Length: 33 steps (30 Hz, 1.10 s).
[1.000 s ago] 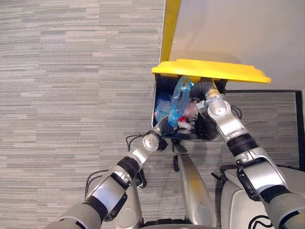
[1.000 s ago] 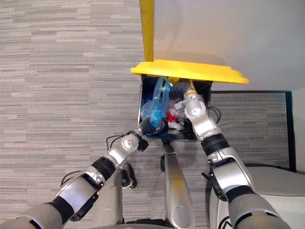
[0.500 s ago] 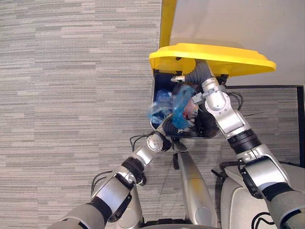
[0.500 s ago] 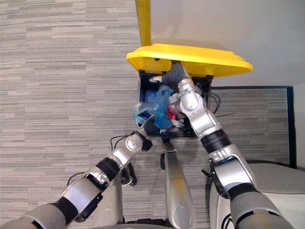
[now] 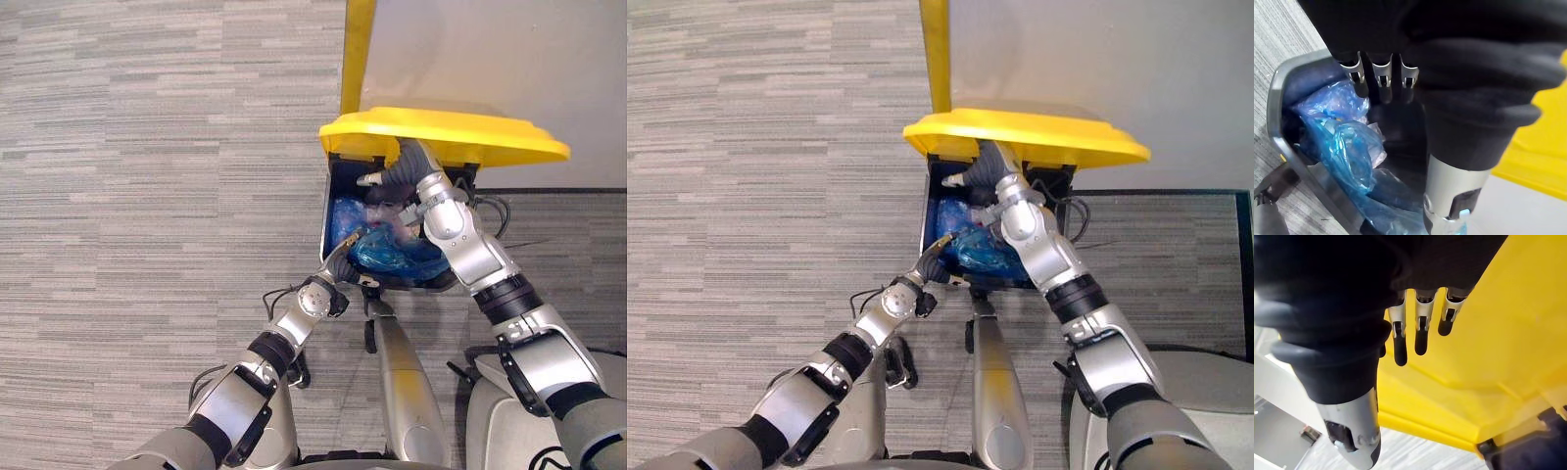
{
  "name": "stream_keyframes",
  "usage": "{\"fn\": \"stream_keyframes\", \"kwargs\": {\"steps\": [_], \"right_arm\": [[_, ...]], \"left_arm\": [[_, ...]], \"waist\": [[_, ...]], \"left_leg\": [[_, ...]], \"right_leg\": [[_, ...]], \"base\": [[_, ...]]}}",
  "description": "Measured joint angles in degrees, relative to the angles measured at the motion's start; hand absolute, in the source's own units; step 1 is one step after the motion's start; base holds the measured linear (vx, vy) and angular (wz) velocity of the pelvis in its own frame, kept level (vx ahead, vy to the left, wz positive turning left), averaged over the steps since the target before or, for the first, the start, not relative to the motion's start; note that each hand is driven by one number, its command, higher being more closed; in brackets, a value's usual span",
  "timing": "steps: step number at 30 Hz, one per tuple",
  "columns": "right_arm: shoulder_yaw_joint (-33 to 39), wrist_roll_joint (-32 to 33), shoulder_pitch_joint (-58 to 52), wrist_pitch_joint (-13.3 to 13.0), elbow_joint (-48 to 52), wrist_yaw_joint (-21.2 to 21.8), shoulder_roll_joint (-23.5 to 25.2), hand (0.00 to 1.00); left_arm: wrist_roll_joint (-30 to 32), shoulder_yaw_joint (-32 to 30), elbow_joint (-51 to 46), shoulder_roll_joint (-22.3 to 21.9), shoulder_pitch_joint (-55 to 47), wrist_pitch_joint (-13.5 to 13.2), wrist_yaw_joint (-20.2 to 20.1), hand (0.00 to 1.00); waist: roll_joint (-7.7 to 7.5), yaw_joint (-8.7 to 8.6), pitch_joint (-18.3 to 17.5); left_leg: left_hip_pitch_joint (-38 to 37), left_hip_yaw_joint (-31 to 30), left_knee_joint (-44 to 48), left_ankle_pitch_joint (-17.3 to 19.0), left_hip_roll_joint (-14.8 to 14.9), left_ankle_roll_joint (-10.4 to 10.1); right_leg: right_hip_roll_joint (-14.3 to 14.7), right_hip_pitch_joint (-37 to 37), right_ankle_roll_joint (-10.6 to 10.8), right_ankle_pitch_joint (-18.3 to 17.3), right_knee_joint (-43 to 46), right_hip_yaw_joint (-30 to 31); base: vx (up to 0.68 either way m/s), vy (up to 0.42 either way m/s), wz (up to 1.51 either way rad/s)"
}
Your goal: Gather rubbish on tea table into small bin, then transfer packed bag to large trash can.
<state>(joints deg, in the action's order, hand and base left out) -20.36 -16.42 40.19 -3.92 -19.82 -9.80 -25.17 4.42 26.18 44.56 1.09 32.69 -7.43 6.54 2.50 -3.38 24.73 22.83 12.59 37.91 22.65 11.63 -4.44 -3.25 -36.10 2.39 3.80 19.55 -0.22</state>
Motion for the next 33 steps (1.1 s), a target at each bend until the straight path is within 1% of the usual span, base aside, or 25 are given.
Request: {"fn": "stream_keyframes", "kwargs": {"steps": [1,2,3,6,8,9,11,12,14,17,18,20,22,24,26,31,33], "right_arm": [[0.49,0.0,-2.18,-0.03,0.02,0.03,0.0,0.0],[0.94,-0.03,-3.16,-0.03,0.02,0.08,0.02,0.0],[2.19,-0.16,-5.65,0.01,0.02,0.17,0.02,0.0],[4.85,-0.82,-10.71,0.11,-0.03,1.17,0.05,0.0],[6.72,-1.85,-14.77,0.11,-0.01,1.34,0.19,0.0],[7.15,-2.13,-15.91,0.1,-0.01,1.39,0.31,0.0],[8.78,-2.2,-20.65,0.06,-0.02,2.4,1.74,0.0],[9.0,-2.22,-21.85,0.05,-0.02,2.54,2.21,0.0],[9.17,-2.22,-25.0,0.01,-0.03,3.04,3.29,0.0],[10.07,-2.34,-29.8,0.0,-0.46,4.57,5.42,0.0],[10.53,-2.51,-30.62,-0.07,-1.88,5.04,6.43,0.0],[11.2,-3.51,-31.34,-0.02,-4.72,5.16,8.18,0.0],[11.25,-4.01,-31.74,-0.03,-6.64,5.65,9.53,0.0],[11.22,-4.01,-31.69,-0.05,-8.99,6.21,10.73,0.0],[11.17,-4.02,-31.76,-0.05,-10.82,6.24,11.9,0.0],[11.32,-3.66,-33.99,0.03,-13.22,6.16,13.95,0.0],[11.72,-2.8,-35.14,0.03,-13.2,6.0,14.78,0.0]], "left_arm": [[-1.68,-0.7,-2.3,1.01,-1.64,-0.4,-0.06,0.0],[-2.08,-1.34,-3.15,1.57,-2.31,-0.49,-0.07,0.0],[-3.02,-2.4,-5.12,2.45,-3.83,-0.6,-0.02,0.0],[-6.64,-5.71,-9.7,4.62,-8.7,-1.1,-0.13,0.0],[-9.63,-9.11,-13.93,6.49,-14.54,-2.14,-0.3,0.0],[-10.39,-10.11,-14.75,6.83,-16.4,-2.38,-0.34,0.0],[-12.4,-13.96,-15.99,8.17,-22.83,-3.03,-1.03,0.0],[-12.86,-14.89,-15.99,8.45,-24.35,-3.03,-1.43,0.0],[-12.87,-17.4,-15.95,8.96,-28.16,-3.0,-1.65,0.0],[-12.7,-20.4,-13.38,9.14,-32.43,-2.93,-2.58,0.0],[-12.59,-21.72,-10.73,9.14,-32.94,-2.75,-2.77,0.0],[-10.5,-24.4,-5.52,9.12,-33.34,-1.74,-2.78,0.0],[-8.72,-26.5,-2.4,9.13,-34.02,-1.17,-2.76,0.0],[-7.4,-27.53,0.42,9.14,-34.85,-0.41,-2.68,0.0],[-5.82,-28.52,1.67,8.97,-35.96,-0.22,-2.69,0.0],[-4.41,-29.11,3.41,8.57,-37.97,0.11,-2.69,0.0],[-3.98,-29.12,3.4,8.37,-37.87,0.09,-2.66,0.0]], "waist": [[0.03,0.67,-0.03],[0.03,0.9,-0.03],[0.17,0.99,-0.11],[0.3,1.09,-0.2],[0.34,1.25,-0.42],[0.4,1.32,-0.92],[0.43,1.59,-3.49],[0.53,1.67,-3.93],[0.62,1.8,-4.07],[0.75,2.09,-5.94],[0.68,2.11,-6.76],[0.45,2.2,-7.28],[0.14,2.49,-8.58],[0.01,2.79,-9.05],[-0.39,2.89,-9.42],[-2.42,2.95,-10.43],[-3.05,2.9,-10.51]], "left_leg": [[-0.97,-0.19,-1.28,-0.61,-0.39,-0.23],[-1.35,-0.37,-1.98,-0.95,-0.66,-0.36],[-1.95,-1.04,-3.31,-1.74,-0.98,-0.4],[-4.76,-2.25,-6.2,-3.25,-1.63,-1.08],[-7.84,-2.83,-8.21,-3.81,-1.71,-1.24],[-8.15,-2.95,-8.41,-3.81,-1.69,-1.25],[-9.48,-2.84,-9.91,-4.02,-1.87,-1.14],[-9.93,-2.85,-10.12,-4.03,-1.87,-1.13],[-12.35,-2.92,-11.19,-4.08,-1.94,-1.05],[-13.95,-3.63,-12.09,-4.15,-2.2,-0.97],[-14.24,-4.09,-12.14,-4.27,-2.25,-1.19],[-16.01,-4.66,-13.37,-4.85,-2.63,-1.18],[-16.77,-4.58,-14.04,-5.02,-2.78,-1.2],[-17.87,-4.47,-14.24,-5.01,-2.74,-1.2],[-18.81,-4.02,-14.37,-5.01,-2.72,-1.2],[-20.74,-1.94,-14.16,-4.93,-2.73,-1.14],[-20.74,-1.45,-13.43,-4.79,-2.68,-1.01]], "right_leg": [[-0.08,0.66,0.0,0.01,-0.59,-0.03],[-0.19,0.97,-0.01,0.02,-0.9,-0.08],[-0.66,1.81,0.0,-0.02,-1.3,-0.96],[-0.85,4.94,-0.32,-0.26,-2.69,-2.62],[-0.86,7.93,-0.57,-0.78,-3.38,-3.41],[-0.86,8.25,-0.57,-0.87,-3.46,-3.6],[-0.79,9.24,-0.47,-0.94,-4.2,-3.68],[-0.78,9.75,-0.46,-0.94,-4.53,-3.74],[-0.66,12.12,-0.29,-1.06,-5.16,-3.9],[-0.92,14.19,-0.09,-1.2,-6.1,-4.58],[-1.07,14.79,0.15,-1.36,-6.37,-4.92],[-1.49,16.7,0.26,-1.44,-6.91,-5.63],[-1.56,17.17,0.38,-1.52,-7.07,-5.64],[-1.46,18.23,0.44,-1.56,-7.21,-5.58],[-1.3,18.81,0.44,-1.56,-7.22,-5.14],[-0.85,19.36,0.56,-1.47,-6.73,-3.05],[-0.77,19.36,1.23,-1.26,-6.66,-2.65]], "base": [[0.02,-0.039,0.04],[0.04,-0.064,0.18],[0.03,-0.052,0.25],[0.08,-0.043,0.28],[0.05,-0.031,0.15],[0.03,-0.016,0.07],[0.04,-0.009,0.01],[0.05,0.0,0.0],[0.03,0.008,0.03],[0.01,0.015,0.12],[0.01,0.01,0.16],[0.0,0.008,0.18],[-0.01,0.0,0.03],[0.0,-0.013,-0.04],[-0.02,-0.01,-0.12],[-0.04,-0.014,-0.19],[-0.09,-0.022,-0.14]]}}
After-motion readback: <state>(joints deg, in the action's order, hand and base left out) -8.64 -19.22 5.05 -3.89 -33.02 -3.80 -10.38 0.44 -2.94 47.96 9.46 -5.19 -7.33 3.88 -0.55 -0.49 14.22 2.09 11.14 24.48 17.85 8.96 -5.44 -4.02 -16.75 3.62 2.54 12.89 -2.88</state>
